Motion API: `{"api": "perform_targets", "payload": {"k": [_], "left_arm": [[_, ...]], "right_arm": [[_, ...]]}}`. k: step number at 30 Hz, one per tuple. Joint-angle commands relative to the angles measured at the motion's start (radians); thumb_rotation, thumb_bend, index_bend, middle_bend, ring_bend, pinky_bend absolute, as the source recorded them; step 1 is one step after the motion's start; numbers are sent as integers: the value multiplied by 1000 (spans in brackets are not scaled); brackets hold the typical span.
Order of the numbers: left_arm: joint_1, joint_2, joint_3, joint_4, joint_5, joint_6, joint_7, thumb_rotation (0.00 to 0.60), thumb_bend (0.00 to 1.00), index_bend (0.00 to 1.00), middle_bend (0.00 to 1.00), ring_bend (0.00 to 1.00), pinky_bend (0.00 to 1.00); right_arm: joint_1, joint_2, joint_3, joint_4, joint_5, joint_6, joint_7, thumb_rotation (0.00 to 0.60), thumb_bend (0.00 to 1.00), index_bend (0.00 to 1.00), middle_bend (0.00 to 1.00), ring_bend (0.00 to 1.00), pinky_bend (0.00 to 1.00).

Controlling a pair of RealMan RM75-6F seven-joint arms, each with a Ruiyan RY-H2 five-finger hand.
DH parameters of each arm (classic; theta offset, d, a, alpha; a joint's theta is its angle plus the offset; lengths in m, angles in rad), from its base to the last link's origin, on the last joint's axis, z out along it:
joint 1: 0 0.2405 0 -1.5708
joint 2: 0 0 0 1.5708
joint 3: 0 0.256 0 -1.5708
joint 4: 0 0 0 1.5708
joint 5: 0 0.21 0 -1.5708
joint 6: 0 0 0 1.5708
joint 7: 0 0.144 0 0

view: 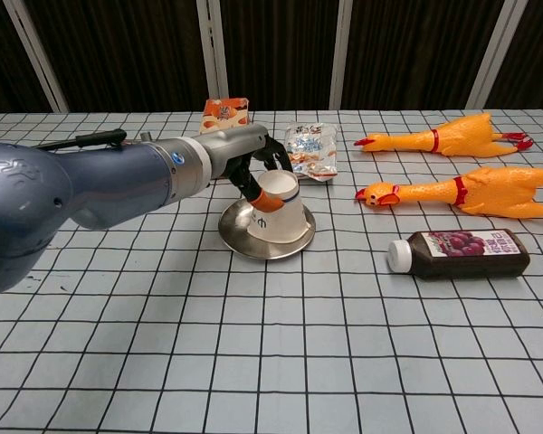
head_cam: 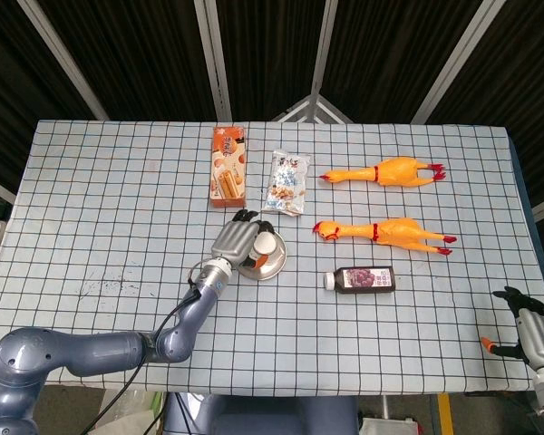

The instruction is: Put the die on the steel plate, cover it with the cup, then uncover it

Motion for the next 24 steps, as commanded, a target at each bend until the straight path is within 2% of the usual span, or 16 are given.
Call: {"api": "perform_targets", "payload": {"k": [1,5,13,18,24], "left_arm": [[1,4,6,1,-3,10,8,600,471,493,388,96,0],[2,1,10,16,5,32,13,600,471,493,382,96,0],[10,-29,37,79,88,88,9,600,471,487,367,96,0],[19,-38,42,97,116,63,-26,600,470,489,375,96,0],[23,-24,34,69,104,-5,-63,600,473,492,376,91,0]], "right_arm": [[0,0,0,0,0,-1,-1,600,231,205,100,105,0],[0,0,-2,-3,-1,-1,-1,600,231,205,101,105,0],[3,1,-3,-3,3,-9,-5,600,231,205,101,105,0],[5,1,-4,-5,7,-12,-8,600,231,205,101,105,0],[6,2,-4,-6,9,-14,-11,600,231,205,101,105,0]]}}
